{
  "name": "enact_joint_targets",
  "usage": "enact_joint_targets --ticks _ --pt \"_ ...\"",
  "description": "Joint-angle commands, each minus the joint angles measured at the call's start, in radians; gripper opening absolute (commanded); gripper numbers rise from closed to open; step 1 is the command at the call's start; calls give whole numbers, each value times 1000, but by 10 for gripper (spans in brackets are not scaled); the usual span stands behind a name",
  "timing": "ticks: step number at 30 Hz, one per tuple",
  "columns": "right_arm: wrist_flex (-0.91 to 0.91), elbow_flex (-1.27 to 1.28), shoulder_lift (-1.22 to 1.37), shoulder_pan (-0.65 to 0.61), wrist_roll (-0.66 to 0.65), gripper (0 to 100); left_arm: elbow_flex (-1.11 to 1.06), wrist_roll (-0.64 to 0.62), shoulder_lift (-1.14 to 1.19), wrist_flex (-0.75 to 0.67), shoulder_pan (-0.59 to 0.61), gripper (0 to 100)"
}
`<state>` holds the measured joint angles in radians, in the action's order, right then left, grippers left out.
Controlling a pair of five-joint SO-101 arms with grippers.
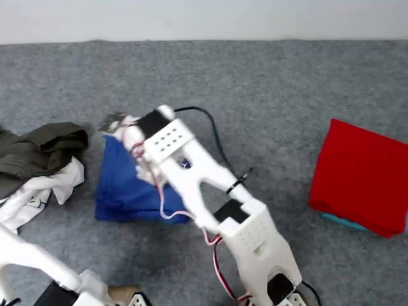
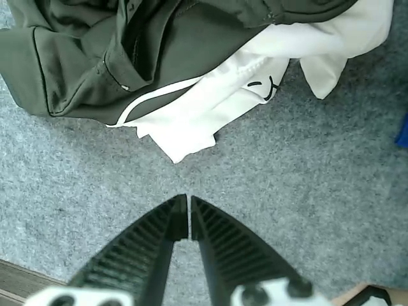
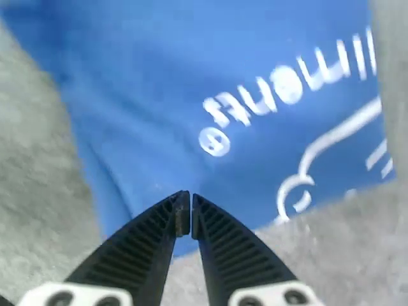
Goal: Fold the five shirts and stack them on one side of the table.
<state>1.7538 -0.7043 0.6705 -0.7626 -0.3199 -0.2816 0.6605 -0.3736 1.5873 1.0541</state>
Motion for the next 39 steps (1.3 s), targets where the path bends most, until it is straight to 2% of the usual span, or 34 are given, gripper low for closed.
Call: enact_joint_targets --ticks 1,8,13,22,31,39 --pt "22 54 -70 31 9 9 5 6 -28 -20 -6 25" --pt "35 172 31 -10 20 9 5 6 -26 -20 -8 25" --pt "39 196 4 -36 18 9 5 6 -26 -20 -8 25" --pt "41 129 -137 24 20 9 5 6 -26 -20 -8 25" --pt "44 169 -372 38 292 19 5 6 -28 -20 -8 25" --pt "30 348 -443 39 611 204 5 6 -29 -20 -8 25"
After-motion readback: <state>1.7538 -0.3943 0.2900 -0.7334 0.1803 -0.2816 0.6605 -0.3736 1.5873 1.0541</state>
